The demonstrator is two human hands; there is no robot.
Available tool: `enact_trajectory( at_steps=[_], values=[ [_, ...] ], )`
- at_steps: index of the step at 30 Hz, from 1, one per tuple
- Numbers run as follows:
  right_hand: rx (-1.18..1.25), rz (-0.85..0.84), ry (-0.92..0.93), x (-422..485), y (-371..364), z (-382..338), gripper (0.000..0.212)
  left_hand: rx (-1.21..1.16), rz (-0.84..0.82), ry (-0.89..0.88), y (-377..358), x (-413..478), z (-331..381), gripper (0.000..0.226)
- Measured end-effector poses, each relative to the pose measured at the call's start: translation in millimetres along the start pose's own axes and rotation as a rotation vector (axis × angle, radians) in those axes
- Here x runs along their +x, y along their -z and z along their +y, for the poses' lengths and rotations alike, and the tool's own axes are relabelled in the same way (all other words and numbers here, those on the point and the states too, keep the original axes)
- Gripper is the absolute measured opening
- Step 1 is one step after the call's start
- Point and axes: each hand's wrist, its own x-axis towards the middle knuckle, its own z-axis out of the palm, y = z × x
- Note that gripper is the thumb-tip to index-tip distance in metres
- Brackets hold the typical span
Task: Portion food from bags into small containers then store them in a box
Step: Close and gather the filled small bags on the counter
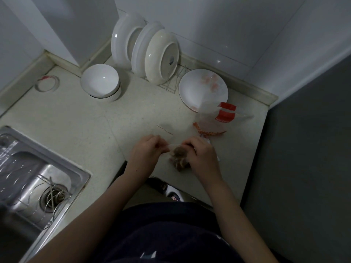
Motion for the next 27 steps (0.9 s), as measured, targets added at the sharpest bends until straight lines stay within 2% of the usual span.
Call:
enact_trajectory(
  at_steps=[4,10,14,19,27],
  values=[
    [-0.022,0.033,-0.028,-1.1,-1.8,0.8,0.017,0.007,0.025,-0.021,1.3,-1.7,-2.1,0.003],
    [-0.156,0.047,-0.019,-3.3,-3.1,-0.5,0.016,0.167,0.035,-0.158,1.3,-1.6,-5.1,0.019],
    [-0.233,0.031,0.065,-4.4,-3.3,-4.0,0.012,0.197,0.023,-0.163,0.9,-2.1,-4.1,0.025],
    [-0.169,0.009,0.035,-3.7,-2.2,3.0,0.011,0.172,0.024,-0.151,2.1,-3.5,-0.6,0.018],
    [-0.118,-0.058,0.103,-4.7,-5.6,2.2,0.008,0.198,0.013,-0.22,3.6,-5.0,5.0,0.011]
  ],
)
